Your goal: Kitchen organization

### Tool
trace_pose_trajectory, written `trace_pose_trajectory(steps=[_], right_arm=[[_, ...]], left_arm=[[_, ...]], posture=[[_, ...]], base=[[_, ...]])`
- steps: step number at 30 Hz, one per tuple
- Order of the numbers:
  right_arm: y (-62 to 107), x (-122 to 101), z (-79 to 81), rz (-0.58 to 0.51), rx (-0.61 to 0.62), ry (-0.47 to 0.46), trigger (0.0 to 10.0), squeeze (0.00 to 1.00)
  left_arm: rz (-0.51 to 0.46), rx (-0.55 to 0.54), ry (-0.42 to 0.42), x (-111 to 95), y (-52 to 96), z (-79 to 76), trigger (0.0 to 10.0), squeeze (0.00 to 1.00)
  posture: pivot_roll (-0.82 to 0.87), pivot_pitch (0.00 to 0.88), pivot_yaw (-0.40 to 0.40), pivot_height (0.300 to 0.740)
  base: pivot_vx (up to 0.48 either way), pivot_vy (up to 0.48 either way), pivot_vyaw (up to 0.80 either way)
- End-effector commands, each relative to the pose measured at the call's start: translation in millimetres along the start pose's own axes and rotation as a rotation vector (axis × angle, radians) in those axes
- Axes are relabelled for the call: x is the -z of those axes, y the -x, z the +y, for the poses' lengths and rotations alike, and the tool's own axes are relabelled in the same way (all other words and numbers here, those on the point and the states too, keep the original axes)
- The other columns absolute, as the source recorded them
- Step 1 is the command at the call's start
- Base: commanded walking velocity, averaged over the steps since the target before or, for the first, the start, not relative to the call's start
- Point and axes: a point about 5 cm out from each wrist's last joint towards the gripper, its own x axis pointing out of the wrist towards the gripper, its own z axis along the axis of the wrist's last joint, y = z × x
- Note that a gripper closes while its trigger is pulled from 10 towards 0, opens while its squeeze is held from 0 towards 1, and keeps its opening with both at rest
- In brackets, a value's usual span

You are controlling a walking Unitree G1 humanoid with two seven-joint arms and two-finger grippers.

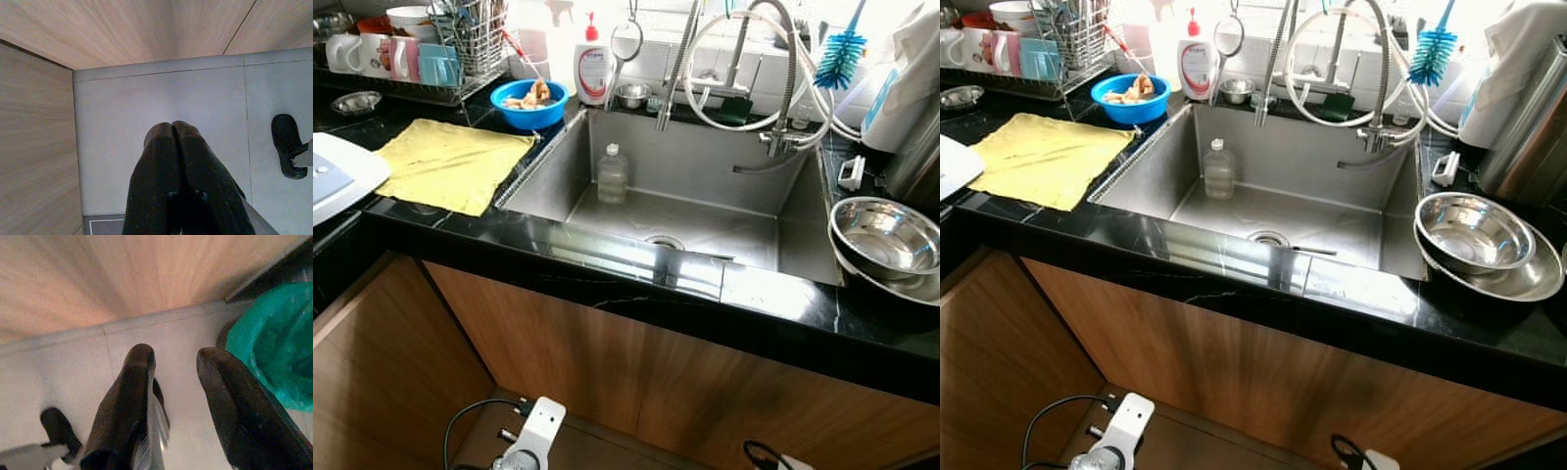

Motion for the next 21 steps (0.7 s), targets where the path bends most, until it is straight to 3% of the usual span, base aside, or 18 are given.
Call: trace_pose_trajectory(steps=[1, 11, 15, 21], right_arm=[[-2.0, -8, 2.8, -0.032, -0.014, -0.019, 10.0, 0.00], [-3.1, -8, -2.3, -0.031, -0.014, -0.027, 10.0, 0.00], [-2.4, -3, -5.1, -0.012, -0.005, -0.048, 10.0, 0.00], [-1.6, 1, -5.8, -0.001, -0.008, -0.037, 10.0, 0.00]], left_arm=[[0.014, 0.000, -0.008, 2, 0.2, -0.4, 10.0, 0.00], [0.031, -0.014, 0.041, 5, 0.4, -0.9, 10.0, 0.00], [0.034, -0.013, 0.037, 5, 0.4, -0.7, 10.0, 0.00], [0.036, -0.012, 0.030, 5, 0.3, 0.2, 10.0, 0.00]], posture=[[-0.01, 0.052, -0.028, 0.740], [-0.01, 0.060, -0.037, 0.740], [-0.01, 0.061, -0.034, 0.740], [-0.01, 0.058, -0.031, 0.740]], base=[[0.000, 0.000, 0.00], [0.000, 0.000, 0.00], [0.000, 0.352, 0.00], [0.000, 0.467, -0.72]])
